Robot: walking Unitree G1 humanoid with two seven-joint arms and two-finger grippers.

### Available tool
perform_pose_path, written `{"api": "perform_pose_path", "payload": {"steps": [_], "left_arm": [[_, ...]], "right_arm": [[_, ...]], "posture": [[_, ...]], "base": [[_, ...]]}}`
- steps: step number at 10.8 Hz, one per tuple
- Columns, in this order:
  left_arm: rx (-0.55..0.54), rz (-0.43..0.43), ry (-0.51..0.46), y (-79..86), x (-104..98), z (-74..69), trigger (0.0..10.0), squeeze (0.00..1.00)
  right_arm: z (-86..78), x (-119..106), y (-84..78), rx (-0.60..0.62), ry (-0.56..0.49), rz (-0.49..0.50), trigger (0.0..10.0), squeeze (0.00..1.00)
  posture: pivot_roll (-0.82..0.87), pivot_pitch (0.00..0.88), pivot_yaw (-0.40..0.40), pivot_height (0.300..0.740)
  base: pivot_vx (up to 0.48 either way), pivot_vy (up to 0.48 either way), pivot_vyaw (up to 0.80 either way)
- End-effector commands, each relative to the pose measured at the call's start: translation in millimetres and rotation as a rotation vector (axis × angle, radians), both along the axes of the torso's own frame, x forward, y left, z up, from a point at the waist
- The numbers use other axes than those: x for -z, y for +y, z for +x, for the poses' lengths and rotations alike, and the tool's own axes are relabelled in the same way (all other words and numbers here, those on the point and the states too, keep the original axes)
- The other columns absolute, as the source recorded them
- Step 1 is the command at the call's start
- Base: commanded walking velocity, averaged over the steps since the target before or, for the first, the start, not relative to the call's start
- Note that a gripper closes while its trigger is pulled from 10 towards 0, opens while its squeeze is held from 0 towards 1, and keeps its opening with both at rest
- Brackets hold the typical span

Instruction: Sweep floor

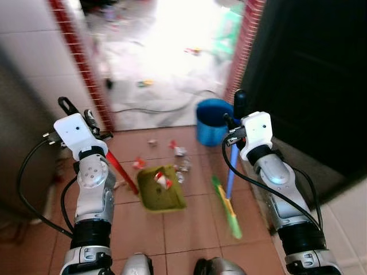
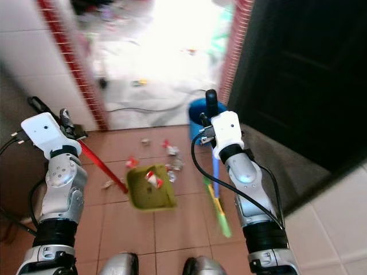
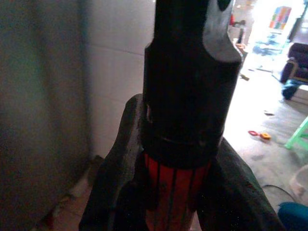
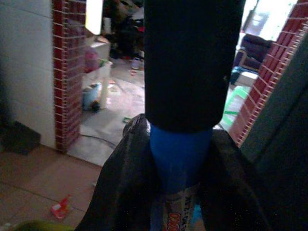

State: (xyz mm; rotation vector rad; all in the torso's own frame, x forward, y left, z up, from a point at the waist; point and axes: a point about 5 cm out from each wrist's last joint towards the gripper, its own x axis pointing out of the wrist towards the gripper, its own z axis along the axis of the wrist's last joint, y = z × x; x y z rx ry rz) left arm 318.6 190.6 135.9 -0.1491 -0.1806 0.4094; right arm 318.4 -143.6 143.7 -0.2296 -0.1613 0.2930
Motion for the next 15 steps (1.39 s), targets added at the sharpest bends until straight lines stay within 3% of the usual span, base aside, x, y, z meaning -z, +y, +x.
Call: {"api": "perform_pose_path", "payload": {"steps": [1, 5, 15], "left_arm": [[-0.010, 0.009, -0.077, 2.4, -17.8, -0.1, 10.0, 0.00], [-0.016, 0.009, -0.068, 1.6, -16.3, -3.4, 10.0, 0.00], [-0.013, -0.003, -0.051, -2.2, -13.4, -7.2, 10.0, 0.00]], "right_arm": [[-0.8, -17.2, 3.5, -0.023, -0.084, -0.006, 10.0, 0.00], [-2.6, -16.4, 2.4, -0.032, -0.076, -0.009, 10.0, 0.00], [-5.9, -15.1, 0.1, -0.043, -0.054, -0.009, 10.0, 0.00]], "posture": [[-0.13, 0.047, -0.009, 0.740], [-0.14, 0.062, -0.019, 0.740], [-0.15, 0.075, -0.029, 0.740]], "base": [[0.000, 0.000, 0.80], [0.000, 0.000, 0.80], [0.000, 0.000, 0.00]]}}
